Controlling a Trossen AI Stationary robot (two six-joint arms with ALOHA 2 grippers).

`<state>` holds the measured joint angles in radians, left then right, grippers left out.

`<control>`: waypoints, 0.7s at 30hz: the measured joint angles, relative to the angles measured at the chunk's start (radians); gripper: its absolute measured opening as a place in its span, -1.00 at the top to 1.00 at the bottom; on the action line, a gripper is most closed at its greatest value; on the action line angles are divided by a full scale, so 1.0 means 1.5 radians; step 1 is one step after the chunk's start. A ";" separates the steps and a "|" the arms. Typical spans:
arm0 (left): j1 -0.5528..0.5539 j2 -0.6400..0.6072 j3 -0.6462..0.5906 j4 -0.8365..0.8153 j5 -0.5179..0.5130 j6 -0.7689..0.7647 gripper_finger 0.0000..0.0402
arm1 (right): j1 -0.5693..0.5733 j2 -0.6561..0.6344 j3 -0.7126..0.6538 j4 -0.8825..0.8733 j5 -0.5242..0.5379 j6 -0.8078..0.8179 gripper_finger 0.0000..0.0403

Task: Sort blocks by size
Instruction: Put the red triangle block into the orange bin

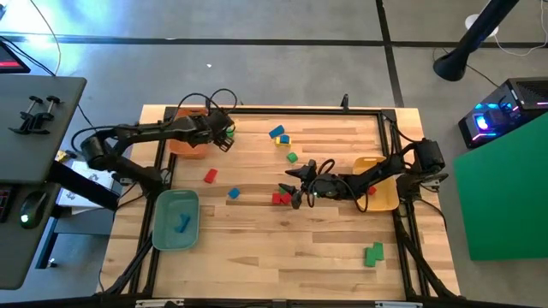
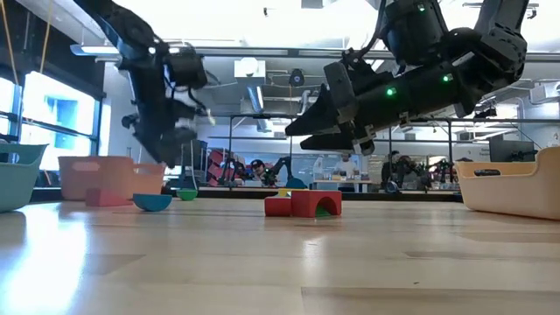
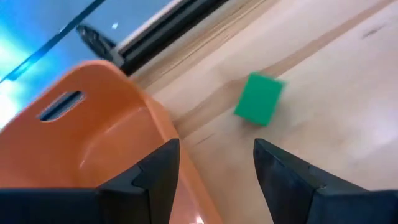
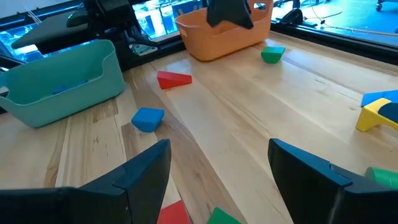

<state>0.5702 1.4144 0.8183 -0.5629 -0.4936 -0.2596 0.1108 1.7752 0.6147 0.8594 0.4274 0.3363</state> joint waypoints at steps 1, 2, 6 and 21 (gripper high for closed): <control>-0.009 -0.012 0.000 0.000 0.001 -0.004 0.04 | 0.000 0.000 0.000 -0.001 0.000 0.000 -0.32; -0.016 -0.023 0.000 0.000 0.001 -0.008 0.04 | 0.000 0.000 0.000 -0.001 0.000 0.000 -0.32; -0.047 -0.056 0.000 0.000 0.002 -0.019 0.04 | 0.000 0.000 0.000 -0.002 0.000 0.003 -0.32; -0.187 -0.043 -0.091 0.400 0.030 0.067 0.04 | -0.071 -0.034 0.000 -0.026 0.025 -0.109 -0.32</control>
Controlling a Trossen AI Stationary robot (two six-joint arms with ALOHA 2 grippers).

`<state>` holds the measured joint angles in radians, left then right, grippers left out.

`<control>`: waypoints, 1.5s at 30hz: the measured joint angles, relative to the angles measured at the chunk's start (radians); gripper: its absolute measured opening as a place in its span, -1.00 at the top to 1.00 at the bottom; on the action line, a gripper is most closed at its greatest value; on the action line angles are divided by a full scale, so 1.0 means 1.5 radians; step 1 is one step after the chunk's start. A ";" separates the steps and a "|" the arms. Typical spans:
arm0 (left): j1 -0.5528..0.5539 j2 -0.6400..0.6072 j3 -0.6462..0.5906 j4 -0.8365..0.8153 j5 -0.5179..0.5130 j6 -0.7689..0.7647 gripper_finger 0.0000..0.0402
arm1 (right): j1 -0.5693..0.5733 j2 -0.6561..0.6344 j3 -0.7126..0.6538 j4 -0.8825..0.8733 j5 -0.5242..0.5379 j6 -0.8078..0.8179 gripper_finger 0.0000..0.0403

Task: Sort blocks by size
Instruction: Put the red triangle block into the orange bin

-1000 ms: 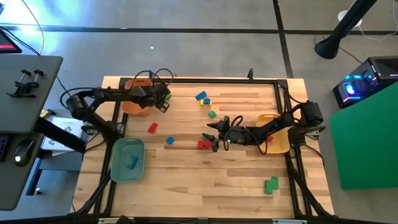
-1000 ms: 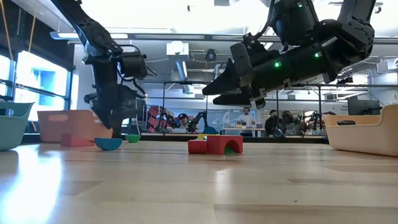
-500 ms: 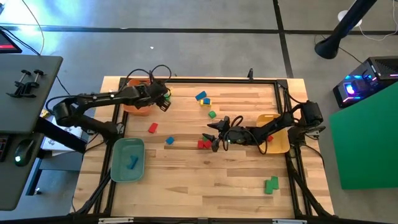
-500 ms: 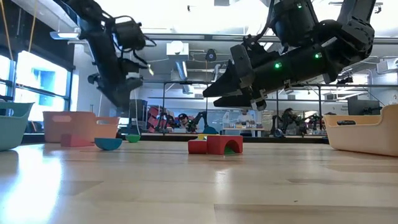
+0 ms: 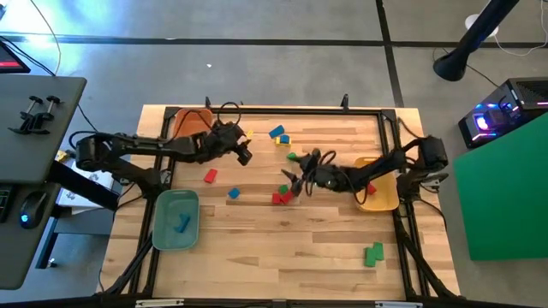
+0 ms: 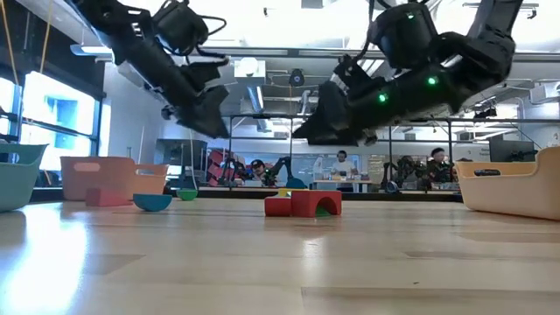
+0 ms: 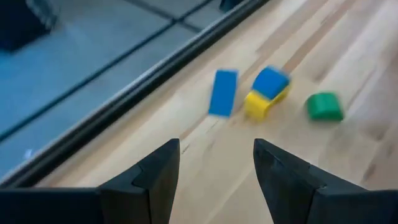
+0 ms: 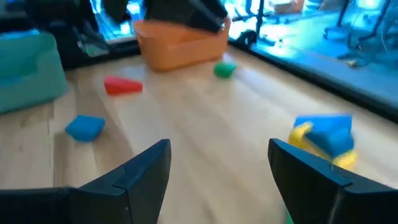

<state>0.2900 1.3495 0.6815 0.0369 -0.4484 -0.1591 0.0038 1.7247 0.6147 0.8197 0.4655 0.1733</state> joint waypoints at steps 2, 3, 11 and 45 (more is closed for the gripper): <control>-0.009 0.004 -0.005 0.045 0.001 0.027 0.04 | -0.038 -0.015 0.000 0.001 -0.054 -0.029 -0.32; -0.011 0.007 -0.007 0.071 0.006 0.042 0.04 | -0.058 -0.021 0.000 0.000 -0.076 -0.044 -0.32; -0.016 0.060 -0.010 0.173 0.173 0.145 0.04 | -0.219 -0.030 0.000 -0.010 -0.243 -0.116 -0.32; -0.260 -0.019 -0.010 -0.277 0.057 -0.031 0.21 | -0.044 -0.029 -0.001 -0.053 -0.176 0.081 -0.32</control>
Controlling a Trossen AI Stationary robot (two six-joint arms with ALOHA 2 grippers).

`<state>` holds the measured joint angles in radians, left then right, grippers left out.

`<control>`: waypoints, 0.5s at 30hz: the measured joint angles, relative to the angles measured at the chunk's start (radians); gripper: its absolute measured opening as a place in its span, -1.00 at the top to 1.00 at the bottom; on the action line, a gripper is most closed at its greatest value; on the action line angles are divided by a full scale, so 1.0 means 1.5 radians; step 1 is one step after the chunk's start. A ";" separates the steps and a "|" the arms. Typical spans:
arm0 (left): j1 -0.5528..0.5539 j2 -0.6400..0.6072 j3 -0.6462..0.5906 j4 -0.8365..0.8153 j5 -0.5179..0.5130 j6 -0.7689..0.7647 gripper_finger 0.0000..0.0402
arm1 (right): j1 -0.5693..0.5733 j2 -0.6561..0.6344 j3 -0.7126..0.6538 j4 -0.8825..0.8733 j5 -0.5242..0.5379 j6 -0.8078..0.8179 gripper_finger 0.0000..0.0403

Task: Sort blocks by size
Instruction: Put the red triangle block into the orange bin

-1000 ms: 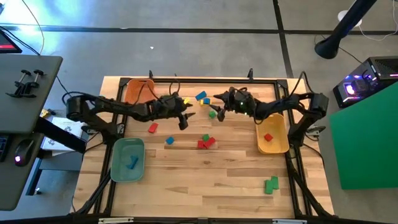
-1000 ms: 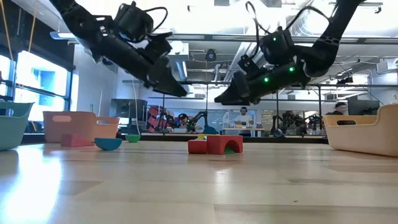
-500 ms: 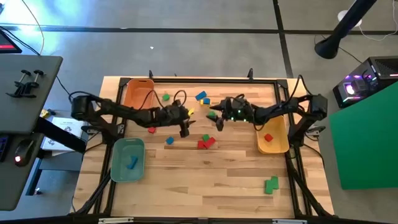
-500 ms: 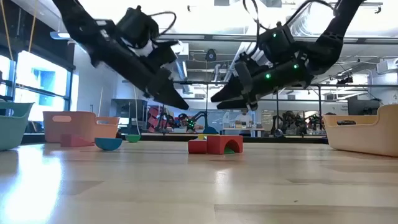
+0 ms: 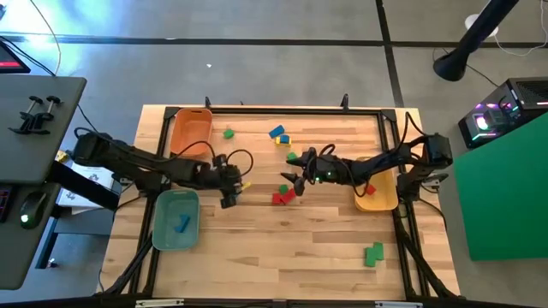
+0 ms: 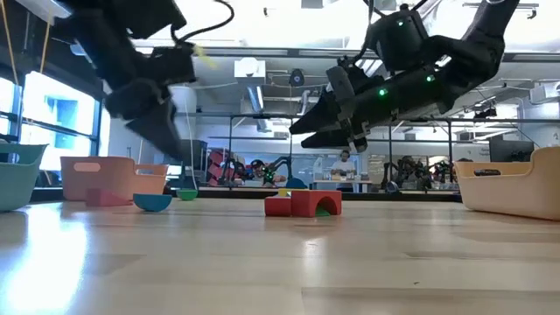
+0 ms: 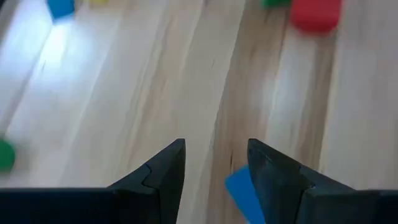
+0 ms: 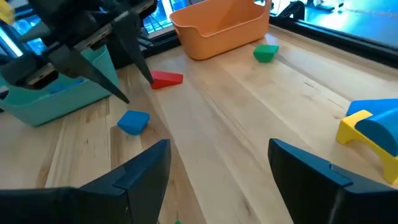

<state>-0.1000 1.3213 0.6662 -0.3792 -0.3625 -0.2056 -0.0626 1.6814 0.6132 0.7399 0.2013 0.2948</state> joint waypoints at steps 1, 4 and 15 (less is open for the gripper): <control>-0.004 0.000 0.000 -0.020 -0.014 -0.021 0.21 | 0.003 0.000 0.000 0.000 0.006 -0.003 -0.32; -0.007 0.000 0.000 -0.070 -0.071 -0.108 0.21 | 0.005 0.000 0.000 0.000 0.024 -0.005 -0.32; -0.034 -0.083 0.000 -0.278 -0.169 -0.476 0.21 | -0.040 0.000 0.001 0.008 0.025 -0.028 -0.32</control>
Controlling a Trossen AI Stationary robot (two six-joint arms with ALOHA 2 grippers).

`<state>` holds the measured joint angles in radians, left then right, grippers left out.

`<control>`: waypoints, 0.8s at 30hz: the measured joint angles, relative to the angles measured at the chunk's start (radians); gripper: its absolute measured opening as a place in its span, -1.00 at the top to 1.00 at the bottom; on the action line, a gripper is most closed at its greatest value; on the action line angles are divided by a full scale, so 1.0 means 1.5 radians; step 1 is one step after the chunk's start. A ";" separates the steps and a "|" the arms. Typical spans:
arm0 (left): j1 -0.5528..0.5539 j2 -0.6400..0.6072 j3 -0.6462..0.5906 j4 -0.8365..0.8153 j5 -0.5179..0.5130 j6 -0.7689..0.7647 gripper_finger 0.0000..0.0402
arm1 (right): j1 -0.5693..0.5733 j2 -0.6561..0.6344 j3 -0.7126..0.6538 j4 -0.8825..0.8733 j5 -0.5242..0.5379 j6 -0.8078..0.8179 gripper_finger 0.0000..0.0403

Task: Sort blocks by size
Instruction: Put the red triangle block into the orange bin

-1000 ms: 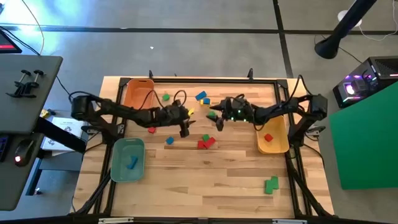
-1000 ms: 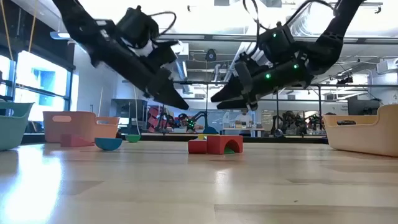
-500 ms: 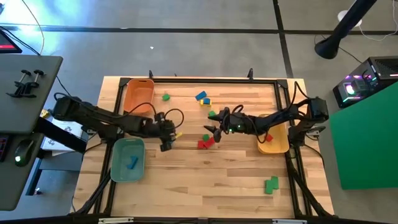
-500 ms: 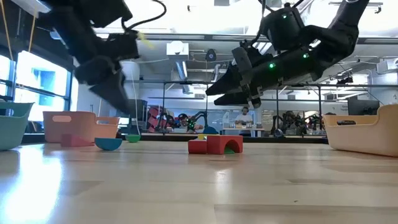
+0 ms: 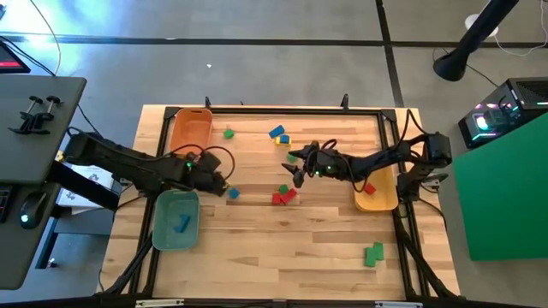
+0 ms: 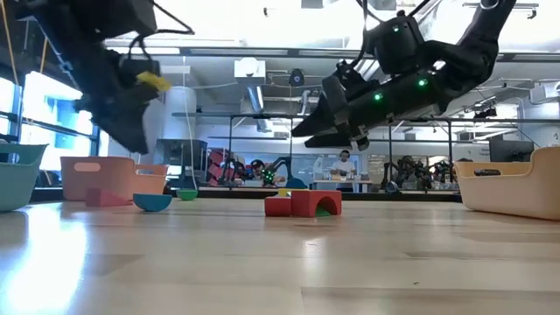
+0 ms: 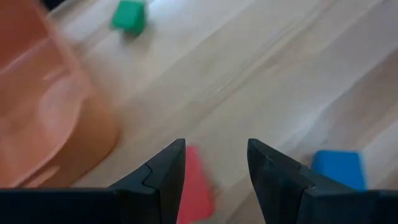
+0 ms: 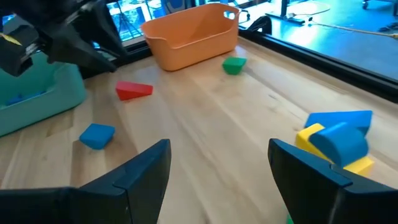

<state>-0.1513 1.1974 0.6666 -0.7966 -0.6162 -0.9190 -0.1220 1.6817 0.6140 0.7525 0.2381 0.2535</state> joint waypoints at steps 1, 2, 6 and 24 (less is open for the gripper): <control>-0.004 -0.004 0.000 -0.025 0.002 -0.024 0.21 | -0.003 0.000 0.000 0.000 -0.001 0.000 -0.32; -0.006 -0.006 0.000 -0.052 0.005 -0.046 0.21 | -0.006 0.000 0.000 0.000 -0.001 0.000 -0.32; -0.009 -0.012 0.000 -0.131 0.032 -0.095 0.17 | -0.011 0.000 0.000 0.000 -0.001 -0.008 -0.32; 0.098 -0.012 -0.075 -0.010 0.184 -0.055 -0.38 | -0.009 0.000 0.000 0.005 -0.004 -0.020 -0.32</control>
<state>-0.0047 1.1797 0.5536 -0.8113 -0.3396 -1.0008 -0.1349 1.6821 0.6140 0.7601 0.2321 0.2237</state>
